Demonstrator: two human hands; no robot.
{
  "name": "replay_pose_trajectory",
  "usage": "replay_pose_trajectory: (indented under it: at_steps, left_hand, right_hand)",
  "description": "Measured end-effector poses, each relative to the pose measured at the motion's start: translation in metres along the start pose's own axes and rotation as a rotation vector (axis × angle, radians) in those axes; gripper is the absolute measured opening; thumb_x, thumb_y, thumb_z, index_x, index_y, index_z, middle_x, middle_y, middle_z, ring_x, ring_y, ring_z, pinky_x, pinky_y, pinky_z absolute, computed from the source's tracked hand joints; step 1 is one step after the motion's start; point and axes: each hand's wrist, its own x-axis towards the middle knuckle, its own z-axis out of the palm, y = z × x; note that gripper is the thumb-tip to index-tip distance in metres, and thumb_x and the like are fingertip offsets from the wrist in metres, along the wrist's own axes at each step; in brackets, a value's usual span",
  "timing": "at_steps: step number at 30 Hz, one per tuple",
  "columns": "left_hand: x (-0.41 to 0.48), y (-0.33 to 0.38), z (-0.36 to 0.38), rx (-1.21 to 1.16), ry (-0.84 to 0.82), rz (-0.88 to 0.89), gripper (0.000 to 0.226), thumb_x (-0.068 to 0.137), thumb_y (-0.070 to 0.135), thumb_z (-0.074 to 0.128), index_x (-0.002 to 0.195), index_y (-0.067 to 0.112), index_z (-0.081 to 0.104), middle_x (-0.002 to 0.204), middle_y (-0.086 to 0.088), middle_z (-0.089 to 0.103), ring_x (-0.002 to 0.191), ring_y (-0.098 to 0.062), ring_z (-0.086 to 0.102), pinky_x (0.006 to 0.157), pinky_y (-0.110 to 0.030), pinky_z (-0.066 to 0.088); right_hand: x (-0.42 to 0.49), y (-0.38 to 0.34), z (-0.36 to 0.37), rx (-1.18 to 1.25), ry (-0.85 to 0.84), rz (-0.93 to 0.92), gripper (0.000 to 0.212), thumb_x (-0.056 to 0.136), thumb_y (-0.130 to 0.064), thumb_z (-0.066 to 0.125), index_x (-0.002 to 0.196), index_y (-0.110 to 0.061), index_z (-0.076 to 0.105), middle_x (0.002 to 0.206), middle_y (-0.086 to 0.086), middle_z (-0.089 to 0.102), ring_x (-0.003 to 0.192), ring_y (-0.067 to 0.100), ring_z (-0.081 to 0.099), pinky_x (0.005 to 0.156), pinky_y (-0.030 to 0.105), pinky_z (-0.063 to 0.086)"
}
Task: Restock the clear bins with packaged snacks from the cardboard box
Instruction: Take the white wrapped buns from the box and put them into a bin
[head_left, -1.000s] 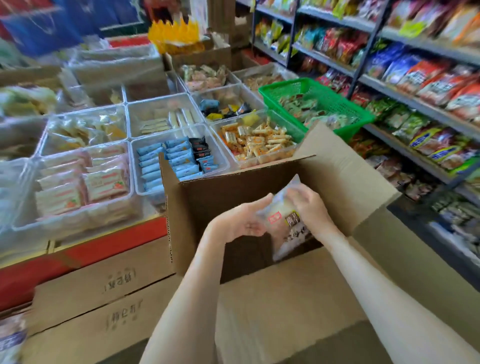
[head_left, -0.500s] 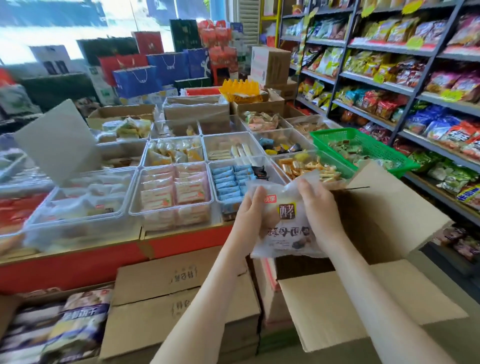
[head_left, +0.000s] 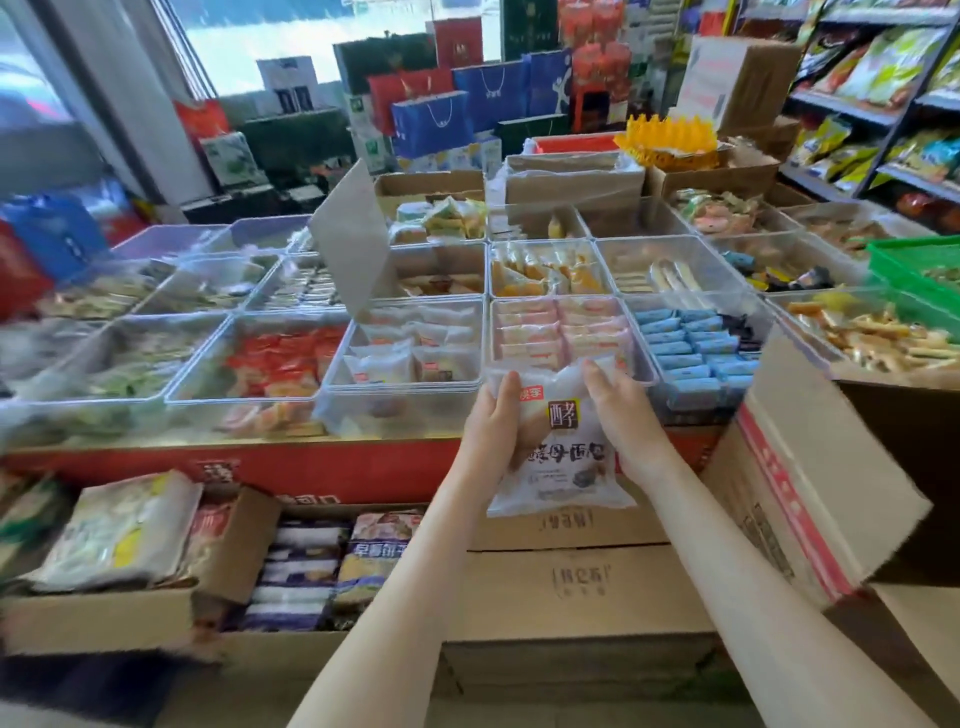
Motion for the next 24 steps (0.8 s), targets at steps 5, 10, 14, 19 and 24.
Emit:
replay_pose_trajectory:
  at_steps: [5,10,14,19,24]
  left_hand:
    - [0.028,-0.004,-0.049,0.008,0.032,-0.067,0.058,0.092,0.060,0.039,0.123,0.014,0.055,0.107,-0.001,0.068,0.091,-0.013,0.066,0.071,-0.030,0.055]
    - [0.062,-0.012,-0.088,0.029,0.175,-0.264,0.068,0.084,0.065,0.044,0.130,0.016,0.045,0.123,-0.004,0.057,0.109,-0.023,0.057,0.095,-0.044,0.047]
    - [0.092,-0.009,-0.116,0.115,0.202,-0.214,0.032,0.092,0.051,0.045,0.099,0.021,0.056,0.108,-0.003,0.063,0.103,-0.022,0.060,0.095,-0.045,0.049]
    - [0.125,-0.015,-0.143,0.207,0.124,-0.155,0.048,0.096,0.048,0.041,0.134,0.019,0.044,0.127,0.000,0.054,0.116,-0.020,0.050,0.100,-0.038,0.042]
    - [0.157,-0.017,-0.165,0.230,0.016,-0.126,0.053,0.088,0.064,0.041,0.124,0.026,0.050,0.118,-0.002,0.060,0.110,-0.019,0.058,0.098,-0.041,0.047]
  right_hand:
    - [0.028,-0.001,0.058,-0.056,-0.080,0.066,0.056,0.081,-0.063,0.046,0.085,-0.010,0.065,0.095,0.014,0.070,0.099,0.031,0.062,0.097,0.050,0.043]
    - [0.060,0.001,0.102,-0.018,-0.173,0.103,0.051,0.093,-0.041,0.050,0.097,0.008,0.062,0.086,0.020,0.068,0.087,0.032,0.065,0.084,0.044,0.050]
    - [0.094,0.007,0.118,0.013,-0.495,0.114,0.043,0.084,-0.054,0.062,0.111,-0.021,0.055,0.110,-0.002,0.064,0.104,0.013,0.060,0.094,0.034,0.048]
    - [0.137,0.028,0.140,0.014,-0.731,0.073,0.093,0.066,-0.038,0.085,0.140,-0.019,0.031,0.133,0.003,0.055,0.120,0.016,0.056,0.102,0.041,0.046]
    - [0.169,0.034,0.165,0.040,-0.511,-0.065,0.064,0.068,-0.018,0.085,0.121,-0.022,0.048,0.111,0.008,0.065,0.106,0.021,0.064,0.090,0.046,0.053]
